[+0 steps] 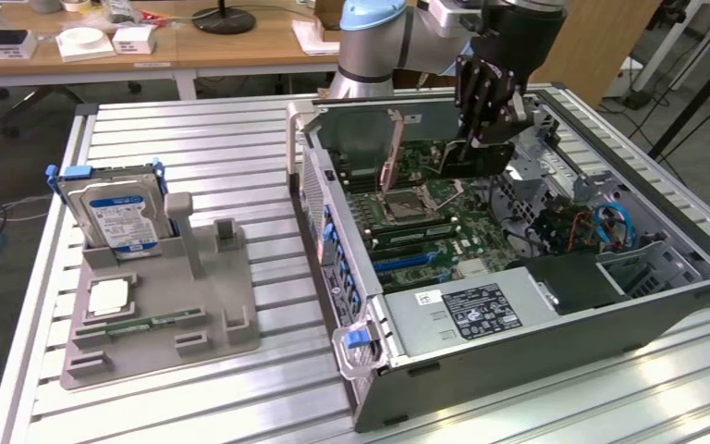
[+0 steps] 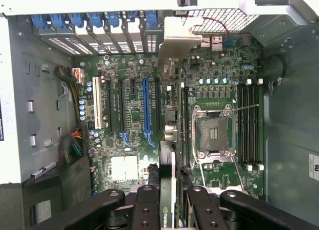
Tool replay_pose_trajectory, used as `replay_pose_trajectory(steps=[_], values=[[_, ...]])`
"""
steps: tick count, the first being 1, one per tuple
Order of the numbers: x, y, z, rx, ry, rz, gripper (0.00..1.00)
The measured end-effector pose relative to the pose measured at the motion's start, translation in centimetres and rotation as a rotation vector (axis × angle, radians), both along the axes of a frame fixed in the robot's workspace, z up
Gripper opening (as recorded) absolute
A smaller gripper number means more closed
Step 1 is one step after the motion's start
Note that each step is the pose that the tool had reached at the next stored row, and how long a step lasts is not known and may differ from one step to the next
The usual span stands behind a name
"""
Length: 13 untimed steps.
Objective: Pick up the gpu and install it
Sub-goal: 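Insert the gpu into the slot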
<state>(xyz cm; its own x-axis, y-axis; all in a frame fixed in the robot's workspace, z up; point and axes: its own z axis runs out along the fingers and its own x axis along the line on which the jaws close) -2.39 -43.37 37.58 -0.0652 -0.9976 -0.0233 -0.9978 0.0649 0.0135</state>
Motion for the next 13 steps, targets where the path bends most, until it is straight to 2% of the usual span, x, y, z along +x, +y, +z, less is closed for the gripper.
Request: replay_pose_trajectory(steps=[13], values=[[0.0, 0.0, -0.16, -0.0004, -0.0001, 0.003, 0.26]])
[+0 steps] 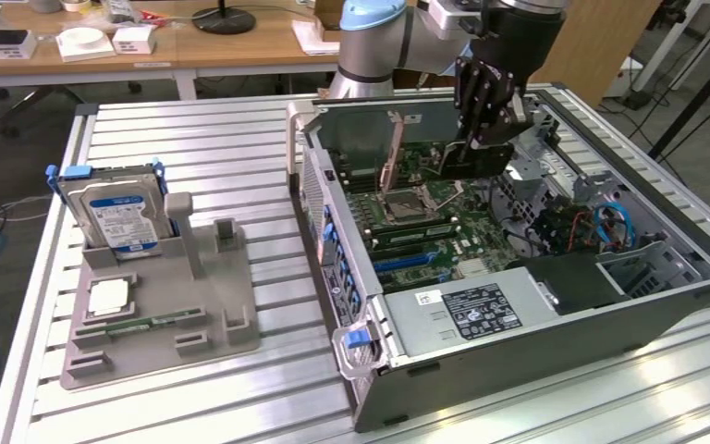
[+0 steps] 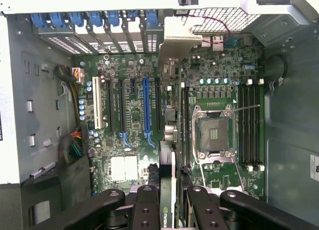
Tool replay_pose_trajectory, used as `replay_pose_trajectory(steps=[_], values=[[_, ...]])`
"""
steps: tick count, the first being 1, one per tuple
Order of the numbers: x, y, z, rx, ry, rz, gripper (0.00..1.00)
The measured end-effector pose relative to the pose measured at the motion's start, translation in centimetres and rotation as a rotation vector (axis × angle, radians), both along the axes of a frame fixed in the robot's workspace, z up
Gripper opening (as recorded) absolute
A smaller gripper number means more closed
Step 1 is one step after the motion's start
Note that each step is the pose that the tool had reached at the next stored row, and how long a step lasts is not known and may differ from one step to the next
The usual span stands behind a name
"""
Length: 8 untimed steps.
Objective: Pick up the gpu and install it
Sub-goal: 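Insert the gpu into the slot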
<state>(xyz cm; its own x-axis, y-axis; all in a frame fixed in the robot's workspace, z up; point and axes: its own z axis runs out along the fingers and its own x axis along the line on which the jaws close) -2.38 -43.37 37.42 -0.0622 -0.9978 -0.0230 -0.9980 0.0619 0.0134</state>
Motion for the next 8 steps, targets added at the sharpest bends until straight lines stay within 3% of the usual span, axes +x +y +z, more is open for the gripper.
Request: replay_pose_trajectory(steps=[8], values=[[-0.02, 0.01, -0.05, -0.0001, -0.0001, -0.007, 0.26]])
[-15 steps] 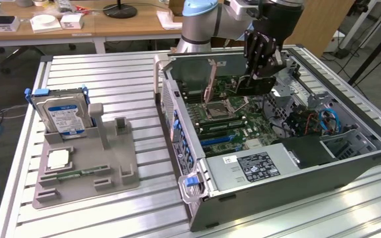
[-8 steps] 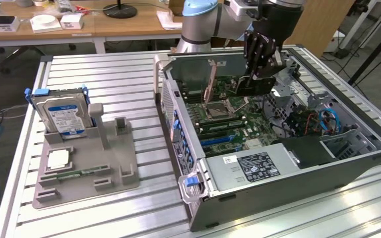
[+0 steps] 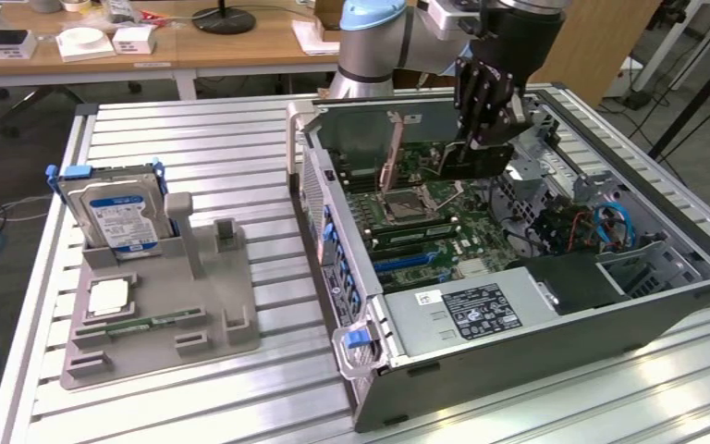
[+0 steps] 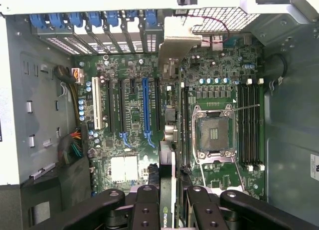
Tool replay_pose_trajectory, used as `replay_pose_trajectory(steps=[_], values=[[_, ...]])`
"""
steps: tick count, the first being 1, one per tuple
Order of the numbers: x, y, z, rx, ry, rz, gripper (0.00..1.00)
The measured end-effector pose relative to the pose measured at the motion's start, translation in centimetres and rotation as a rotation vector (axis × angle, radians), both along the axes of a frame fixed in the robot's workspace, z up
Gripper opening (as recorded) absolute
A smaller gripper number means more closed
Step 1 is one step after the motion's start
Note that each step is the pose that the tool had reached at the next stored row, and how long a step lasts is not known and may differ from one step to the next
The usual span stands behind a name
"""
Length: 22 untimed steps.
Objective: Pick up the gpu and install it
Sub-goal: 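Insert the gpu into the slot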
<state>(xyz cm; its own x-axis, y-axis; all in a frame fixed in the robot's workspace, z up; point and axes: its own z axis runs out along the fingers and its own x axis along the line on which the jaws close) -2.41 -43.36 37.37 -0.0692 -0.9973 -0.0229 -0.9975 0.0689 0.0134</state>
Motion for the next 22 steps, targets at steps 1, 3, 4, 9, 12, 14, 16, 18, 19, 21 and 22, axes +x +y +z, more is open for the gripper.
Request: replay_pose_trajectory(steps=[1, 3, 4, 9, 12, 14, 16, 18, 19, 21, 22], values=[[0.0, 0.0, -0.01, 0.0, 0.0, -0.001, 0.26], [0.0, 0.0, -0.01, 0.0, 0.0, -0.001, 0.26], [0.0, 0.0, -0.01, 0.0, 0.0, -0.001, 0.26], [0.0, 0.0, -0.01, 0.0, 0.0, -0.001, 0.26], [0.0, 0.0, -0.25, 0.0005, -0.0013, -0.001, 0.26], [0.0, 0.0, -0.58, 0.0003, -0.0042, -0.001, 0.26], [0.0, -0.01, -0.89, 0.0001, -0.0066, -0.001, 0.26], [0.0, -0.01, -1.17, 0.0001, -0.0103, -0.001, 0.26], [0.0, -0.01, -1.23, 0.0001, -0.0108, -0.001, 0.26], [0.0, -0.01, -1.24, 0.0, -0.0109, -0.001, 0.26], [0.0, -0.01, -1.25, 0.0001, -0.011, -0.001, 0.26]])
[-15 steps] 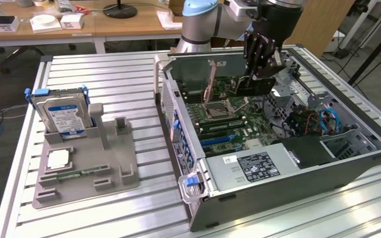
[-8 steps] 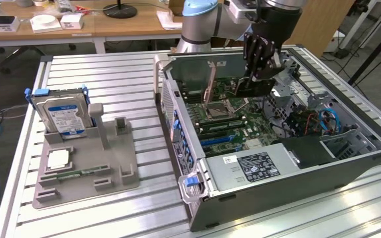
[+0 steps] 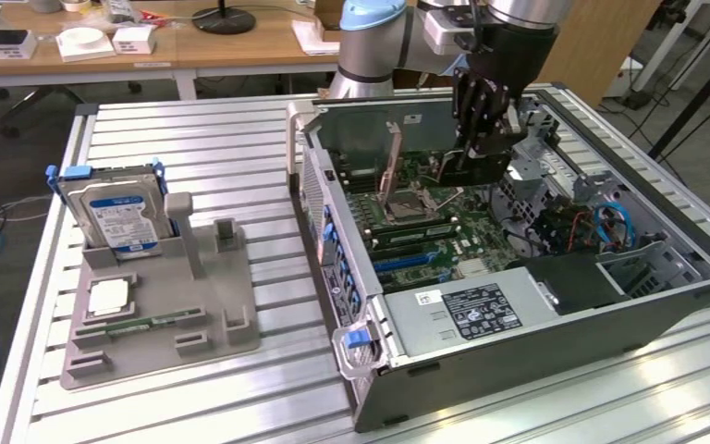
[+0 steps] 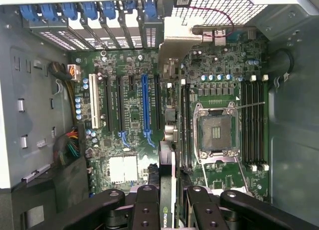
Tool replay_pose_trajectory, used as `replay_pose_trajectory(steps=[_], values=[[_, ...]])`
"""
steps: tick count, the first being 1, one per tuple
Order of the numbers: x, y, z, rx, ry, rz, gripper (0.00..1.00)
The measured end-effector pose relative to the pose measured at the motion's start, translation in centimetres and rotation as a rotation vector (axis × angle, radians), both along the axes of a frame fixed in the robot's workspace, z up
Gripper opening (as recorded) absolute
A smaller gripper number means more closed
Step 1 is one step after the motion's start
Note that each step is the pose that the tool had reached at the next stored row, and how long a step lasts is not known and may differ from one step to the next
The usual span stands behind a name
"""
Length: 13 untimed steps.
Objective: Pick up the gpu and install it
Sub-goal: 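Insert the gpu into the slot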
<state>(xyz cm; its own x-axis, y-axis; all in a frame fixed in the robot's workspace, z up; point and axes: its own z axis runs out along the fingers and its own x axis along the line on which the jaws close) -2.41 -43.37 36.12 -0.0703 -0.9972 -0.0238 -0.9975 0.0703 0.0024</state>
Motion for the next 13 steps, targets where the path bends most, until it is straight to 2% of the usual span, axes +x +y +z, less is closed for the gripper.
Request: replay_pose_trajectory(steps=[9, 13], values=[[0.0, 0.0, -0.06, 0.0003, -0.0001, 0.0, 0.26], [-0.01, -0.11, -0.38, -0.0002, -0.0031, 0.0, 0.26]])
